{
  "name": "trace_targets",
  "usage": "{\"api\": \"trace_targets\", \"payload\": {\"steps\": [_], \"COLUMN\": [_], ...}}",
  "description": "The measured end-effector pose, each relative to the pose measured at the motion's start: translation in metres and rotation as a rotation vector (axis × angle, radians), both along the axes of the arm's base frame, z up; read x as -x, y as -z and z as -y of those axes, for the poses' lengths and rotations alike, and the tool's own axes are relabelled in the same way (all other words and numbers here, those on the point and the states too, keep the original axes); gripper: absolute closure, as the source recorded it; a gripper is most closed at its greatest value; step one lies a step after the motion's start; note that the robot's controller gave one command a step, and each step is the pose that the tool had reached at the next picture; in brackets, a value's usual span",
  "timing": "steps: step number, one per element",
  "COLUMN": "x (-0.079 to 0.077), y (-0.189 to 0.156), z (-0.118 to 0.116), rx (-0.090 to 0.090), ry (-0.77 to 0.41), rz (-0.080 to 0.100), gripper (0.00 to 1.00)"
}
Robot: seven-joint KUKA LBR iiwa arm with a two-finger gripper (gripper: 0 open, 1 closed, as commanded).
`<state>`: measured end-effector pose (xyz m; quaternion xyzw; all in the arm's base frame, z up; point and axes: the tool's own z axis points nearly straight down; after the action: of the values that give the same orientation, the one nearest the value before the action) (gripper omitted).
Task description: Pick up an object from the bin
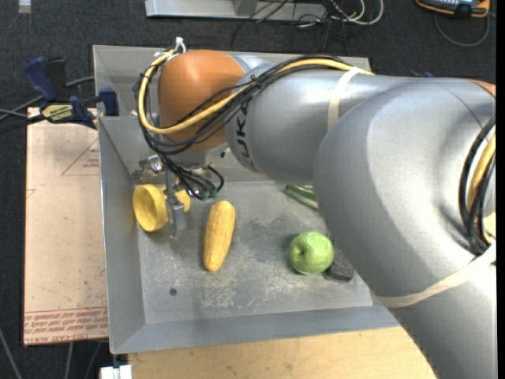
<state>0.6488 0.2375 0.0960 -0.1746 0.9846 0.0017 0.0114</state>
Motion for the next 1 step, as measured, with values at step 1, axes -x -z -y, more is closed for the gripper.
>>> {"api": "trace_targets", "payload": {"steps": [1], "x": [0.0046], "y": [0.0242], "z": [-0.0042], "rx": [-0.002], "ry": [0.040], "rz": [-0.010], "gripper": [1.00]}}
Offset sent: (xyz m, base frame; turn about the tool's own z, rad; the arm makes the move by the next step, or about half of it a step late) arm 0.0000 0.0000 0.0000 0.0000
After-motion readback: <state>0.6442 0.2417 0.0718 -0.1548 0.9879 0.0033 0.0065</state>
